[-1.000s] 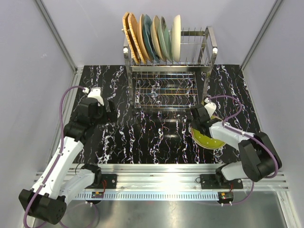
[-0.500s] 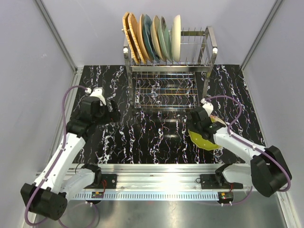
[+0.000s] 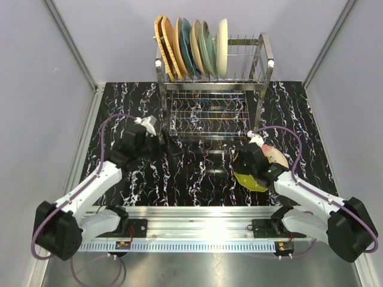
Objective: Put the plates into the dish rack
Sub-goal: Grab a plate with the right arm, then pass the plate from the right arm to the left
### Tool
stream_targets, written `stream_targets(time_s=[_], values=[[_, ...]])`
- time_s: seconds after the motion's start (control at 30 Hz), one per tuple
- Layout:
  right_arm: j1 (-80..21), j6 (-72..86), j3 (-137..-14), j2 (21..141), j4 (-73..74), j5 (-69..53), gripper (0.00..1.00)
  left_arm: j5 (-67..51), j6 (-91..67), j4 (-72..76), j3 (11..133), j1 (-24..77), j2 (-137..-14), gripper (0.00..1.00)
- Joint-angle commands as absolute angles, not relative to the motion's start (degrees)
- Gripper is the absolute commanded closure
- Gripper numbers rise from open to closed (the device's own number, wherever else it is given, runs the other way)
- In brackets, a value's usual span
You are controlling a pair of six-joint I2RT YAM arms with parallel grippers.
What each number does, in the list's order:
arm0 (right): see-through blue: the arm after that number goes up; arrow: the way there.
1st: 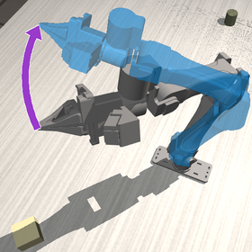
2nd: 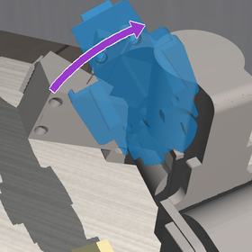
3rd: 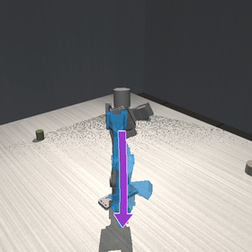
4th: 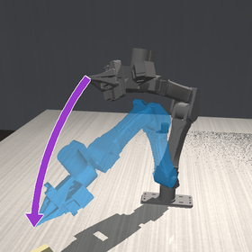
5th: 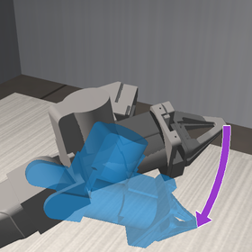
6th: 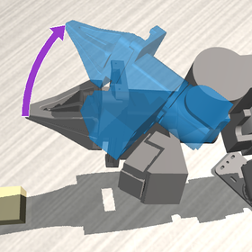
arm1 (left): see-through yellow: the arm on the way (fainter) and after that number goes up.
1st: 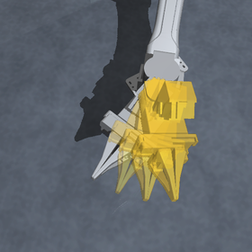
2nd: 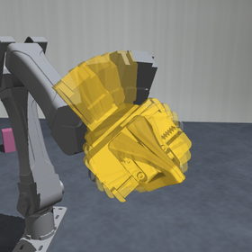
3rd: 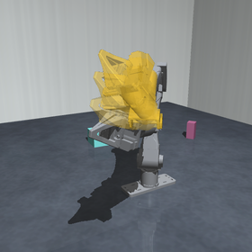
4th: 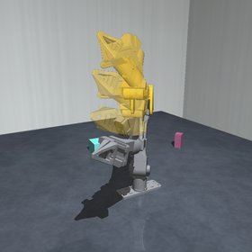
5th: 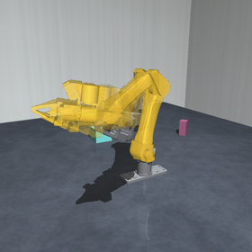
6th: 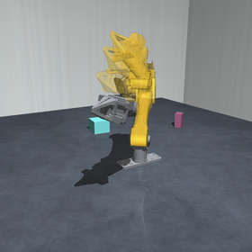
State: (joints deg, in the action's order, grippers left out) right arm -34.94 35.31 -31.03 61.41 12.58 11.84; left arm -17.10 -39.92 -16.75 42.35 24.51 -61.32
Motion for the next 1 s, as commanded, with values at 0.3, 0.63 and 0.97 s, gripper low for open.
stream_targets(time_s=[0.3, 0.63, 0.97], values=[[-39.90, 30.67, -30.85, 55.03, 8.61, 12.22, 1.00, -21.09, -53.26, 3.78, 48.51, 36.91, -81.80, 0.21], [-40.43, 29.89, -27.95, 51.59, 7.38, 10.72, 1.00, -22.68, -60.29, 7.64, 58.35, 42.00, -96.67, 0.31], [-41.13, 28.39, -25.76, 47.99, 6.24, 9.05, 1.00, -23.38, -62.75, 6.86, 69.16, 46.40, -108.18, 0.35]])
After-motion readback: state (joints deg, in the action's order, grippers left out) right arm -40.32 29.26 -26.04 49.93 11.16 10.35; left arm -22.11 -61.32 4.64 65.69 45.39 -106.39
